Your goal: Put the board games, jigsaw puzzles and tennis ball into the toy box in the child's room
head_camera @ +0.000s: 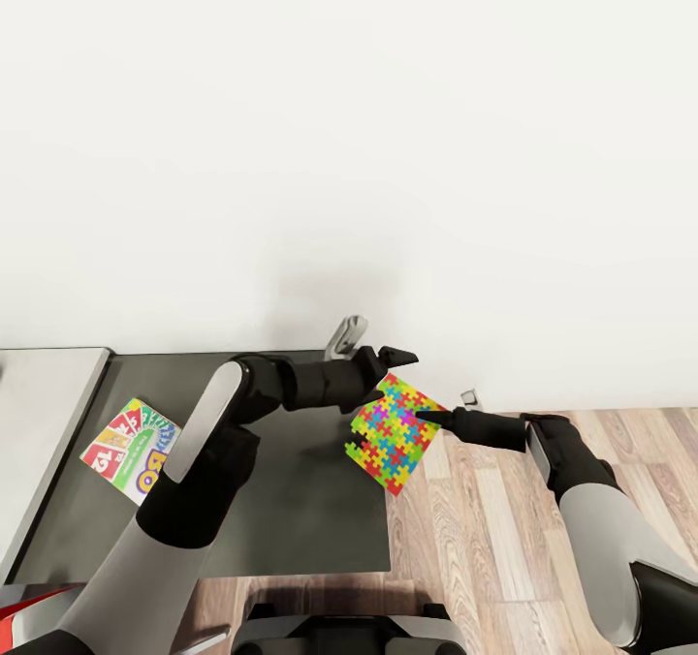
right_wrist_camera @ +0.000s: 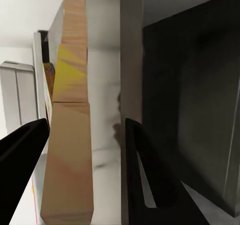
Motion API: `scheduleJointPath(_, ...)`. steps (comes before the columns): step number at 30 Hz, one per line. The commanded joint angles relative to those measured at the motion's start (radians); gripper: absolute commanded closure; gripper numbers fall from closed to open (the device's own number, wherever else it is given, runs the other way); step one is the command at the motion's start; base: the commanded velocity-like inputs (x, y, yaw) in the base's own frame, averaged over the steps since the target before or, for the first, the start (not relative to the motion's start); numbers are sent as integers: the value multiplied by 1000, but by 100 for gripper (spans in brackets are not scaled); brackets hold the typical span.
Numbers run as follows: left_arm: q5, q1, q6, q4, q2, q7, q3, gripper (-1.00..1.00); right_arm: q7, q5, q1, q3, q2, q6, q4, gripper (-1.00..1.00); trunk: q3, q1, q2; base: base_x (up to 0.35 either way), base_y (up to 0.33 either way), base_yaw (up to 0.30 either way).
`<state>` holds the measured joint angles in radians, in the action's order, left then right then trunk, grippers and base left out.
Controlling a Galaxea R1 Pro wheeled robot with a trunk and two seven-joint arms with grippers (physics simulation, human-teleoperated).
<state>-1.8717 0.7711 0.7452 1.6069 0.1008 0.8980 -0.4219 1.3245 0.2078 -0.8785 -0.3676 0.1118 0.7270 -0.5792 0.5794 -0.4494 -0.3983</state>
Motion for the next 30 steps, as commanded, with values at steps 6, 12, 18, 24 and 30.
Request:
scheduleJointPath(6,-9,1,0,1,1,11,0,-100,7,15,-2,-5,-5,9,0,100,0,-1,-2,0,0,0)
scheduleJointPath(12,-9,1,0,1,5,9,0,-100,5,17,-2,-4,-9,9,0,100,-6,-1,-2,0,0,0)
scheduleJointPath(18,-10,1,-1,1,8,8,-1,-100,3,19,-2,-3,-11,8,1,100,-14,-1,-2,0,0,0)
scheduleJointPath(24,-10,1,-1,1,9,4,-2,-100,1,20,-2,-2,-12,8,0,100,-24,-1,-2,0,0,0)
scheduleJointPath(30,-10,0,-1,1,8,-16,-2,-100,1,20,-2,-2,-13,8,1,100,-33,-1,-2,0,0,0)
